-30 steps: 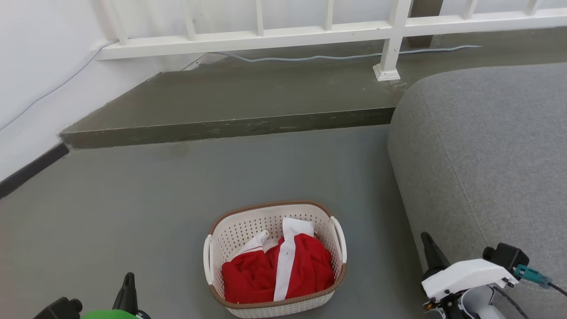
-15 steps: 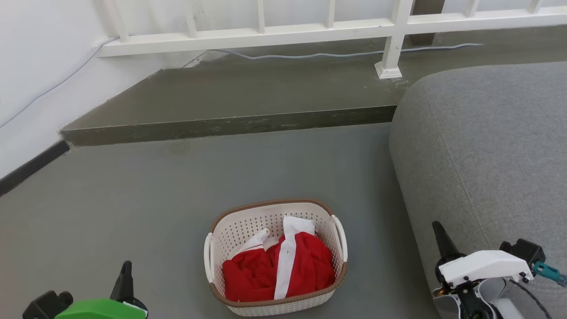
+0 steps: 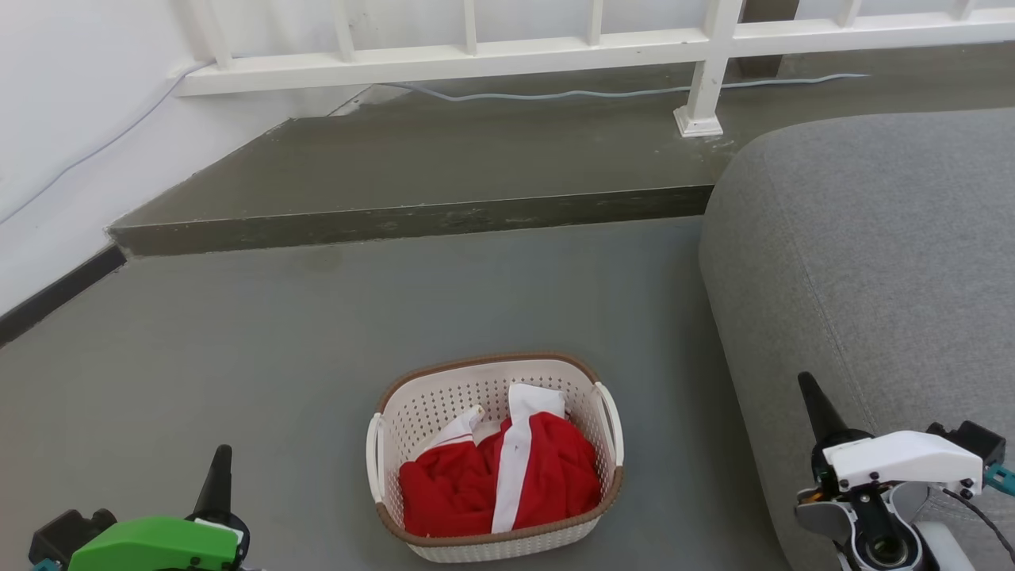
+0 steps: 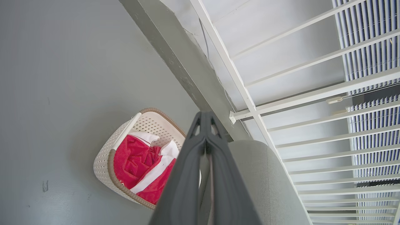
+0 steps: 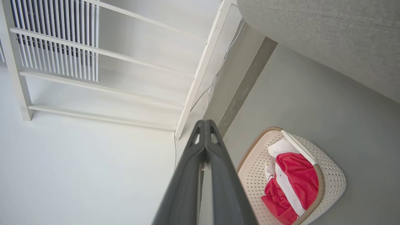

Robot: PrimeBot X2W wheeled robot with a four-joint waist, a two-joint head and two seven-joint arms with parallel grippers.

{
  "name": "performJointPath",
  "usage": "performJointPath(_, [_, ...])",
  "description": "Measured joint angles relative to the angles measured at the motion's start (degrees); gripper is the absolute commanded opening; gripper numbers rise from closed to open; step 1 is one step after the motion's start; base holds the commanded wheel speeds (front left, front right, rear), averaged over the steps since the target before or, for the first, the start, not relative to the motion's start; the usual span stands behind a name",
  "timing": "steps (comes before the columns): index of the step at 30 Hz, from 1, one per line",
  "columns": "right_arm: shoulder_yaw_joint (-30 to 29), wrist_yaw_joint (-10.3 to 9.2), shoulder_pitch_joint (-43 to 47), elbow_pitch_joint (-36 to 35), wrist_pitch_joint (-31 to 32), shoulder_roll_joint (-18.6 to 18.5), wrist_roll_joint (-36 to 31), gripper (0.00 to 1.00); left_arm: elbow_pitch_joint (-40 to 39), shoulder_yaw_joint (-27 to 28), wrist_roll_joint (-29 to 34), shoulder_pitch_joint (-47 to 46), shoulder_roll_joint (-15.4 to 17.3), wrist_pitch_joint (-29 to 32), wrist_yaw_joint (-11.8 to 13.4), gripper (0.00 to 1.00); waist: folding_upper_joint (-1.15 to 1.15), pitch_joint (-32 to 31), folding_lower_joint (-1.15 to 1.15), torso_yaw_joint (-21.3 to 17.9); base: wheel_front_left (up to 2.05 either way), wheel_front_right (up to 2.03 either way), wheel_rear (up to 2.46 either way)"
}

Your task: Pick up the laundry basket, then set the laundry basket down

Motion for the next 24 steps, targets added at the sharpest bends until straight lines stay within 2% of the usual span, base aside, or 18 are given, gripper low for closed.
performJointPath(24, [-6.26, 2.63, -1.33, -1.54, 3.79, -0.01, 13.57, 0.00, 0.79, 2.82, -14.73, -3.47, -0.26, 3.65, -2.43, 0.00, 0.00, 0.61, 0.00, 0.38, 0.00, 0.00, 0.00])
